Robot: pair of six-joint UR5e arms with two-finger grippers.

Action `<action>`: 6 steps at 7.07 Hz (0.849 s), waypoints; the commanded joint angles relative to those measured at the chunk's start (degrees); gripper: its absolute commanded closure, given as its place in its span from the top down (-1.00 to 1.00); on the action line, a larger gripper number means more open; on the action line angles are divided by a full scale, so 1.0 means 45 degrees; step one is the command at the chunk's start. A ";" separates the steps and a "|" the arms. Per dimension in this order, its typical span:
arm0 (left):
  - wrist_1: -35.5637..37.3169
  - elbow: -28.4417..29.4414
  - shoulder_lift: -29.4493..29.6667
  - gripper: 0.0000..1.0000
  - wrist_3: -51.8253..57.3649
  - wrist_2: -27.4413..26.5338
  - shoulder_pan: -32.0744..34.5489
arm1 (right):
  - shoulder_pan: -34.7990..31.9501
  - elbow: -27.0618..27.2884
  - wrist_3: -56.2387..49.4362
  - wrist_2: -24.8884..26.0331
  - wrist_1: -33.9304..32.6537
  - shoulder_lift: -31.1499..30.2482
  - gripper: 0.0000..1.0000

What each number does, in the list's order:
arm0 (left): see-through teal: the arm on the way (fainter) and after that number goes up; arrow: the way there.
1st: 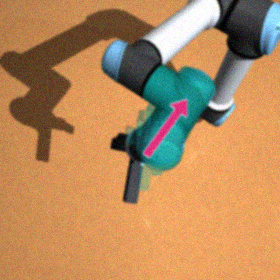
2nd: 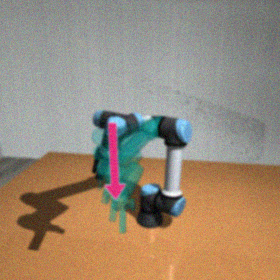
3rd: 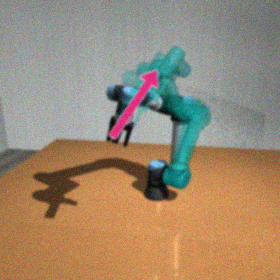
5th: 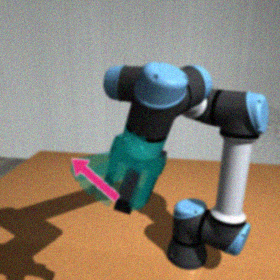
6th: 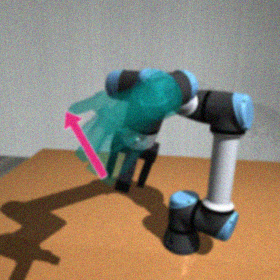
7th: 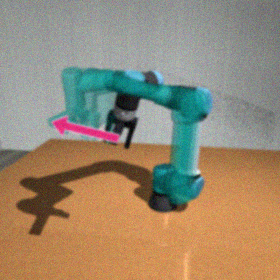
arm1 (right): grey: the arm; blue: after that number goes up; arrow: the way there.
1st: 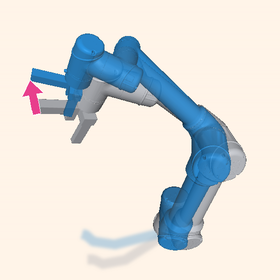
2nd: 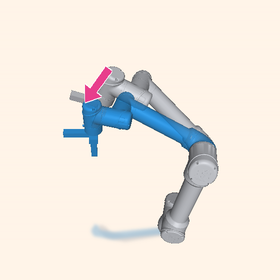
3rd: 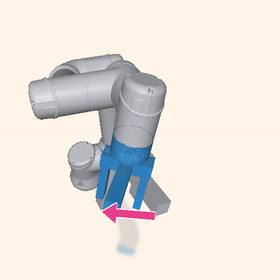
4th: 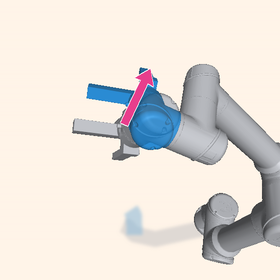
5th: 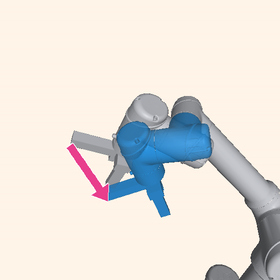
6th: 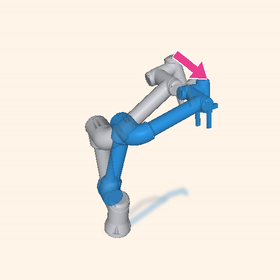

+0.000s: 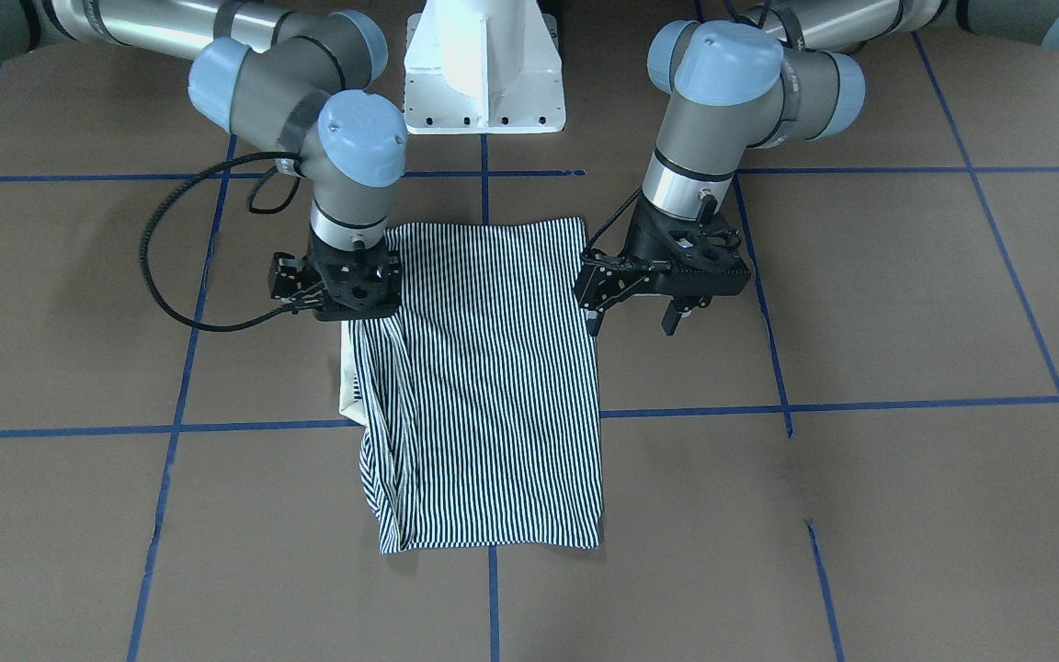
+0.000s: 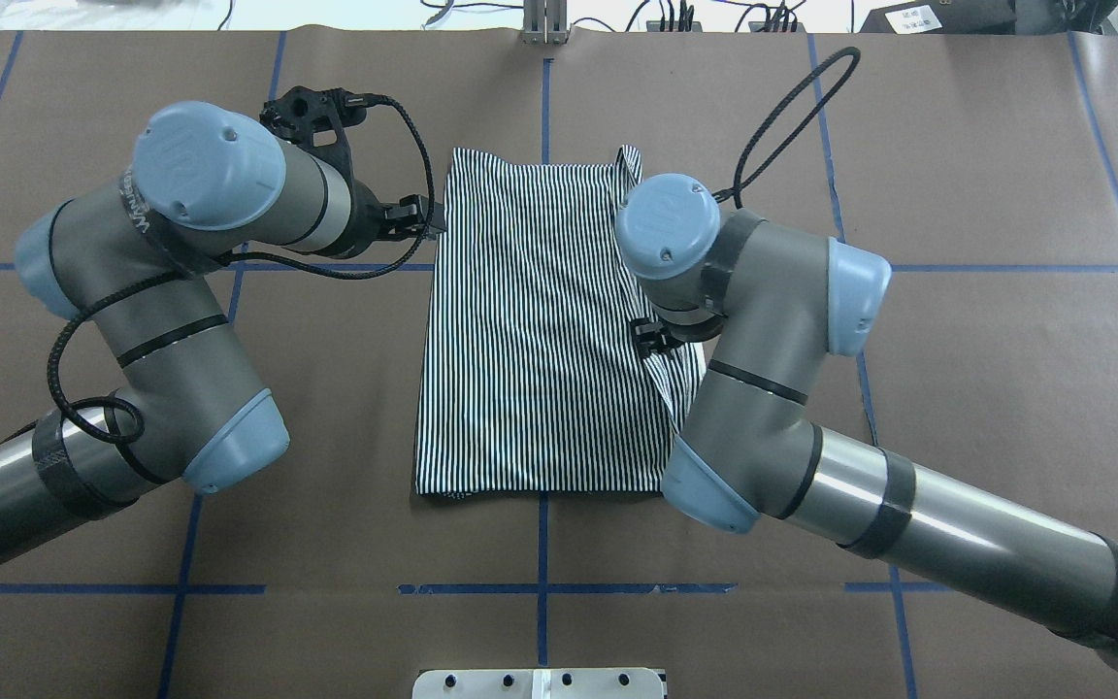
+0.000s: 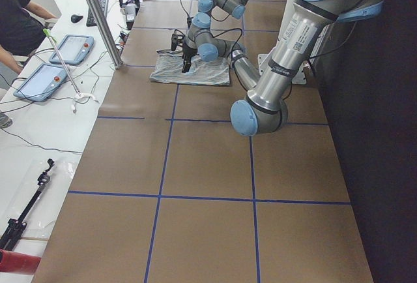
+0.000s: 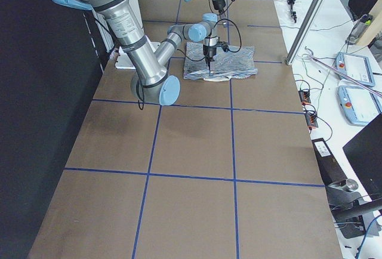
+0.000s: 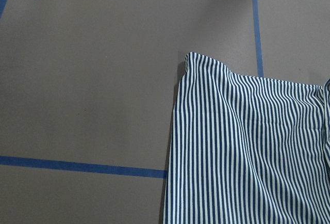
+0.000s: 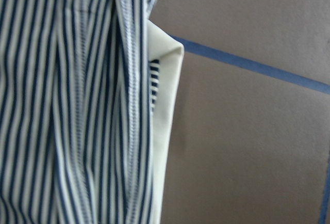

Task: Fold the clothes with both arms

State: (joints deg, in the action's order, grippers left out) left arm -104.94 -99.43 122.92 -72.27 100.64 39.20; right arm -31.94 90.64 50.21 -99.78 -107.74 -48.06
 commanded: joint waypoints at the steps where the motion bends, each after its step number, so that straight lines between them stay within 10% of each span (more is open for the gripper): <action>1: 0.0000 0.0025 -0.0050 1.00 0.0006 0.0000 0.0019 | 0.0299 -0.1759 0.0073 0.0084 0.0914 0.0836 1.00; 6: -0.0019 0.0025 -0.0030 1.00 0.0006 0.0000 0.0019 | 0.0456 -0.1823 -0.0043 0.0006 0.0741 0.0506 1.00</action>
State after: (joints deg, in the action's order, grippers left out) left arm -104.96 -99.32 122.78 -72.25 100.64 39.26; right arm -29.85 82.47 50.29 -99.72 -104.13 -45.39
